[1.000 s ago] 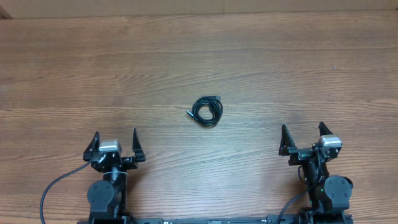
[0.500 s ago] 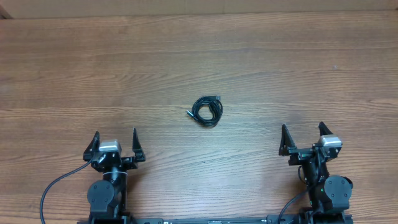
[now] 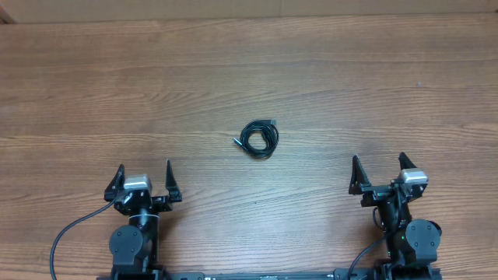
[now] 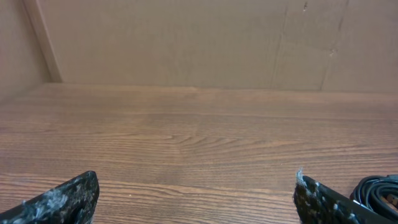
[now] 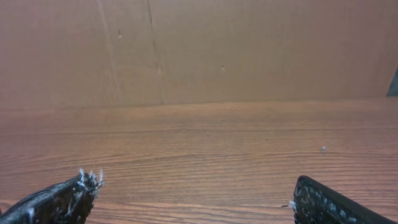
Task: Untangle cables
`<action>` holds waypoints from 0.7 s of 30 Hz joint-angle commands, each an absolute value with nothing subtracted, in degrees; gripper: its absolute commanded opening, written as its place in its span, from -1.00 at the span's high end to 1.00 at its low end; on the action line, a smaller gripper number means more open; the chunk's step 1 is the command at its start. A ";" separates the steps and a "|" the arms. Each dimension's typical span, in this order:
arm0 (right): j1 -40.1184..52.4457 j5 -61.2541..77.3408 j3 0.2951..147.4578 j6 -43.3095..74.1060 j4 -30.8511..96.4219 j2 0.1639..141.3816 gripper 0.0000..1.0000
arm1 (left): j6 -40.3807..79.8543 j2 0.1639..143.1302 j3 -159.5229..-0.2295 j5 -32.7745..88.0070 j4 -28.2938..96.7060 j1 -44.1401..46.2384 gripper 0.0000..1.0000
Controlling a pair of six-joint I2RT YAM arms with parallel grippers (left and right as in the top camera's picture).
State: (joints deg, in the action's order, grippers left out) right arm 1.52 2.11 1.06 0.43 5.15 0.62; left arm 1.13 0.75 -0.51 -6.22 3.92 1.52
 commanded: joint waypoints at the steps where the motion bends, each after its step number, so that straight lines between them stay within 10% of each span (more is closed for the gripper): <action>1: 1.32 1.56 0.49 0.67 4.78 0.30 -1.00 | 1.48 0.32 -0.30 -5.76 3.99 1.76 -0.99; 9: 1.32 1.56 0.49 0.67 4.78 0.30 -1.00 | 2.42 0.32 -0.30 -4.95 3.79 1.76 -0.99; 14: 1.32 1.56 0.49 0.67 4.78 0.30 -1.00 | 33.91 0.32 -0.30 26.39 -7.70 1.91 -0.99; 21: 1.32 1.56 0.49 0.67 4.78 0.30 -1.00 | 36.07 0.32 -0.89 23.07 -26.52 1.85 -1.00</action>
